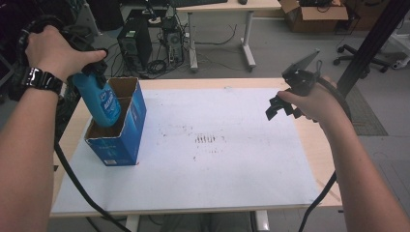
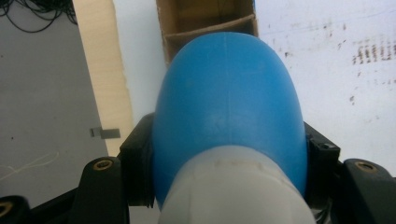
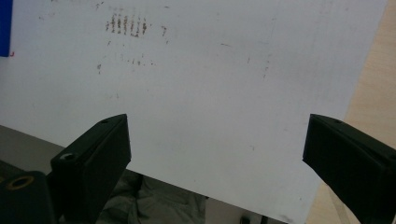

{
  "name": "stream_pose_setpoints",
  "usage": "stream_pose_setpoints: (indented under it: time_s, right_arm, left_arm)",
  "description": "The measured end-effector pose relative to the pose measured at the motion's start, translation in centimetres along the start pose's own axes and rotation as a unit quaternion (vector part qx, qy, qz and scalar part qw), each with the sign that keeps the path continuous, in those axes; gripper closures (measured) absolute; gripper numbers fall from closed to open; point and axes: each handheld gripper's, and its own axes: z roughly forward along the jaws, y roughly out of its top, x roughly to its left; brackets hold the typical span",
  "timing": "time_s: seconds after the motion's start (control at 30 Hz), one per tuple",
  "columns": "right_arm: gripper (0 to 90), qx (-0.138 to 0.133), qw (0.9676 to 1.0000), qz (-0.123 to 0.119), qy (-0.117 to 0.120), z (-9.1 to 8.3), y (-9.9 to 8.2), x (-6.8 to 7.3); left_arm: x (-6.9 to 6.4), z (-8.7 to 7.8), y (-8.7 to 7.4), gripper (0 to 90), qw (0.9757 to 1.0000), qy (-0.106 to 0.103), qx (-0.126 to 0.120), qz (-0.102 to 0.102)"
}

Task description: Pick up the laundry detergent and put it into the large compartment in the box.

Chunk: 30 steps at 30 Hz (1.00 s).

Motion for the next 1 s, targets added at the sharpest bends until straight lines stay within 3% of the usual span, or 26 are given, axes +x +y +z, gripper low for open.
stream_pose_setpoints:
  time_s: [0.5,1.0]
  right_arm:
    - [7.8,0.004,1.0000,0.001,-0.003,0.4,-0.1,-0.2]
    - [7.8,0.009,0.9999,0.001,-0.005,1.0,-0.1,-0.4]
  left_arm:
    - [0.4,5.2,0.0,37.5,0.9994,-0.009,0.034,0.000]
    - [0.3,9.2,0.1,37.5,0.9981,-0.012,0.061,0.000]
